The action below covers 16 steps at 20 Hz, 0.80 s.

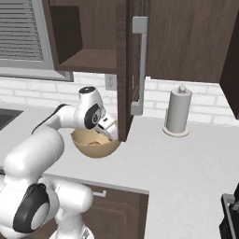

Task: Open the cabinet, pick up the bread from the cabinet and place it in the basket. Then move the basket to the dining counter.

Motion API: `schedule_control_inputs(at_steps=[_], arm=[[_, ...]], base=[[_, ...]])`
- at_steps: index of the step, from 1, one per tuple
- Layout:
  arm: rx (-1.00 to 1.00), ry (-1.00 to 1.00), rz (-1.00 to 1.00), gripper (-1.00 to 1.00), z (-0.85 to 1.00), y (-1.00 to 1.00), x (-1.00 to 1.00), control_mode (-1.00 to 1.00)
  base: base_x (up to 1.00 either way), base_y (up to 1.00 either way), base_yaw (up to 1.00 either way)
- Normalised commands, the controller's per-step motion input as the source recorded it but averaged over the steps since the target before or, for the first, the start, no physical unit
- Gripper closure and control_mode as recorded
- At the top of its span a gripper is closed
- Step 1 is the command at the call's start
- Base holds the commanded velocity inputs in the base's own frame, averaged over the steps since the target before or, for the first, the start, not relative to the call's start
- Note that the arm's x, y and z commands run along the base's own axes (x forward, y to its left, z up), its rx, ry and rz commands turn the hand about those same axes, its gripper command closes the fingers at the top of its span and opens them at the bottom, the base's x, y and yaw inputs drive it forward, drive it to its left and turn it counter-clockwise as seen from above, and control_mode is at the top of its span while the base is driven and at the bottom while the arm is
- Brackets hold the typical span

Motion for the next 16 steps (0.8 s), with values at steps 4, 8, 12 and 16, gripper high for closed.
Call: schedule_control_inputs(at_steps=[4, 8, 12, 16], arm=[[0.24, 0.00, 0.00, -1.00, -0.13, -0.14, 0.11, -1.00], [0.17, 0.00, 0.00, -1.00, -0.12, 0.00, 0.09, -1.00], [0.03, 0.00, 0.00, -1.00, -0.35, 0.00, 0.08, -1.00], [0.00, 0.00, 0.00, -1.00, -0.43, 0.00, 0.18, -1.00]], base=[[0.00, 0.00, 0.00], [0.00, 0.00, 0.00], [0.00, 0.00, 0.00], [0.00, 0.00, 0.00]])
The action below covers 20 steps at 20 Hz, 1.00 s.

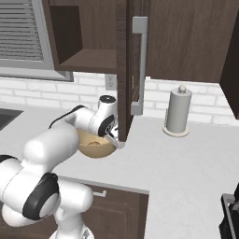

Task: Open the cabinet, pick up the bread from the cabinet and place it in the basket. Then move the basket to the dining counter.

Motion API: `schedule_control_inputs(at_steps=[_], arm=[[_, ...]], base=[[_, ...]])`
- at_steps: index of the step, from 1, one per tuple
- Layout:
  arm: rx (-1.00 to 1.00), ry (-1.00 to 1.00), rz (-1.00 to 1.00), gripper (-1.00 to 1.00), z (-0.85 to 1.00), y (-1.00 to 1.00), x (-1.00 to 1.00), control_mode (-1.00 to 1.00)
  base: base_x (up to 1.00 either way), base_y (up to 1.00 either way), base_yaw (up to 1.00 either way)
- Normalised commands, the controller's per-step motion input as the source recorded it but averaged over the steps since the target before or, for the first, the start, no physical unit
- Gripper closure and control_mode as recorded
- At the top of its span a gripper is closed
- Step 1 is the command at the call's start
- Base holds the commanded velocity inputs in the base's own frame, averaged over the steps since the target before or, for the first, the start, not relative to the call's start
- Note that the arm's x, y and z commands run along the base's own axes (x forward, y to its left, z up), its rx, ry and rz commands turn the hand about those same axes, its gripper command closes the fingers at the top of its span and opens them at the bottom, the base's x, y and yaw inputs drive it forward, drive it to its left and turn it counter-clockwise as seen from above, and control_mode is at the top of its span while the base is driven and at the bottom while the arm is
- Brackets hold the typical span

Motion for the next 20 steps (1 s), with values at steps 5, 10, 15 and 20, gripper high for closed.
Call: schedule_control_inputs(at_steps=[5, 10, 15, 20], arm=[[0.00, 0.00, 0.00, -1.00, -0.36, 0.02, 0.22, -1.00], [0.00, 0.00, 0.00, -1.00, -0.31, 0.02, 0.24, -1.00], [0.00, 0.00, 0.00, -1.00, -0.34, 0.01, 0.11, -1.00], [0.00, 0.00, 0.00, -1.00, -0.17, 0.14, 0.00, -1.00]], base=[[0.00, 0.00, 0.00], [0.00, 0.00, 0.00], [0.00, 0.00, 0.00], [0.00, 0.00, 0.00]])
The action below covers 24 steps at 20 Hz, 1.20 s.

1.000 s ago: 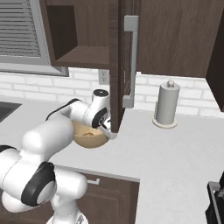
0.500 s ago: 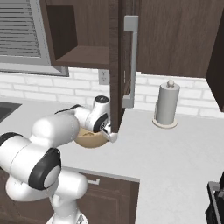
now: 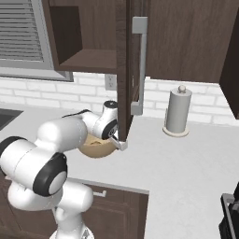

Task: Open the cabinet, pick up the bread from the cabinet and place it in the basket. Then move the basket to the dining counter.

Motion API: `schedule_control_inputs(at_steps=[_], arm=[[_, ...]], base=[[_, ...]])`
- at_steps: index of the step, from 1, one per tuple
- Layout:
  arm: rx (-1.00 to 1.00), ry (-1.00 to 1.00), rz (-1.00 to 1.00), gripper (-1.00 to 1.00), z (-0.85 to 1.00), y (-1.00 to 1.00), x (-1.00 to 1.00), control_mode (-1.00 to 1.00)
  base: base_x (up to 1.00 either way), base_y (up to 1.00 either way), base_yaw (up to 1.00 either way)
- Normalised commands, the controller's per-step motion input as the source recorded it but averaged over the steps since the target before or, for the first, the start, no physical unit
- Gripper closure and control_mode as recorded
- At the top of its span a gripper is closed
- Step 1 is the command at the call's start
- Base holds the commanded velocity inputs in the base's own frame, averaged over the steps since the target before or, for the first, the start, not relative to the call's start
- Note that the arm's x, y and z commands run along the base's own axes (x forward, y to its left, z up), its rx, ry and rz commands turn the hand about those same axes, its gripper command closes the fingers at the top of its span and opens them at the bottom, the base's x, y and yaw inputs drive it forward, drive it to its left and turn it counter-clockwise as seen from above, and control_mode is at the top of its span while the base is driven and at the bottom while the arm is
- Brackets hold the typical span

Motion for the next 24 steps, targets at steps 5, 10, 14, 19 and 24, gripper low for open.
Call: schedule_control_inputs(at_steps=[5, 10, 14, 19, 24], arm=[[0.00, 0.00, 0.00, 1.00, -0.20, 0.26, 0.00, -1.00], [0.00, 0.03, 0.00, 1.00, -0.30, 0.35, 0.00, -1.00], [0.00, 0.01, 0.00, 1.00, -0.31, 0.34, -0.01, -1.00], [0.12, 0.00, -0.08, 1.00, -0.01, 0.08, -0.51, -1.00], [0.26, -0.04, -0.27, 1.00, 0.00, 0.03, -0.94, -1.00]], base=[[0.00, 0.00, 0.00], [0.00, 0.00, 0.00], [0.00, 0.00, 0.00], [0.00, 0.00, 0.00], [0.00, 0.00, 0.00]])
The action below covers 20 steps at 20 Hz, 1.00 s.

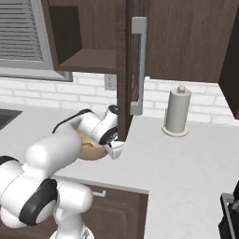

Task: Open the cabinet, pick up the bread from the cabinet and place it in the basket. Then move the basket to the dining counter.

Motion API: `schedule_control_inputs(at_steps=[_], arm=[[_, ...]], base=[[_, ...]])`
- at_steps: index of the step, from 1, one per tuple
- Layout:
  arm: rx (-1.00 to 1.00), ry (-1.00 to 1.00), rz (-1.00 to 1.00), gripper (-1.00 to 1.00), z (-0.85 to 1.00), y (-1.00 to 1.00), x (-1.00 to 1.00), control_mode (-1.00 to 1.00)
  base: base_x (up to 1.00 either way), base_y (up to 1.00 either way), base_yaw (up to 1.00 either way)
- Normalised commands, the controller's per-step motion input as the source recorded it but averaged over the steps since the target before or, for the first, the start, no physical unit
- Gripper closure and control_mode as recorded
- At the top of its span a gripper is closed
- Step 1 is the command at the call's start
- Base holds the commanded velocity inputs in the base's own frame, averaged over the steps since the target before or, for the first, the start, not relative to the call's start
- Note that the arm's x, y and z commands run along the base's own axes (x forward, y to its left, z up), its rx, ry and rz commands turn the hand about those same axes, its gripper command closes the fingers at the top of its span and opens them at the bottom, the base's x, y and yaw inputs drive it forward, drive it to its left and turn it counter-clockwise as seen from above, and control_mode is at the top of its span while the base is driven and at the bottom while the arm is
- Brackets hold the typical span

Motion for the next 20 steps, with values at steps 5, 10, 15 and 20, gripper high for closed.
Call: schedule_control_inputs(at_steps=[5, 10, 15, 20], arm=[[0.11, -0.04, -0.29, 1.00, 0.05, 0.33, -0.62, -1.00], [-0.02, 0.01, -0.30, 1.00, 0.25, 0.42, -0.34, -1.00], [-0.01, 0.07, -0.33, 1.00, 0.57, 0.20, -0.39, -1.00], [-0.04, 0.10, -0.23, 1.00, 0.86, 0.09, -0.32, -1.00]], base=[[0.00, 0.00, 0.00], [0.00, 0.00, 0.00], [0.00, 0.00, 0.00], [0.00, 0.00, 0.00]])
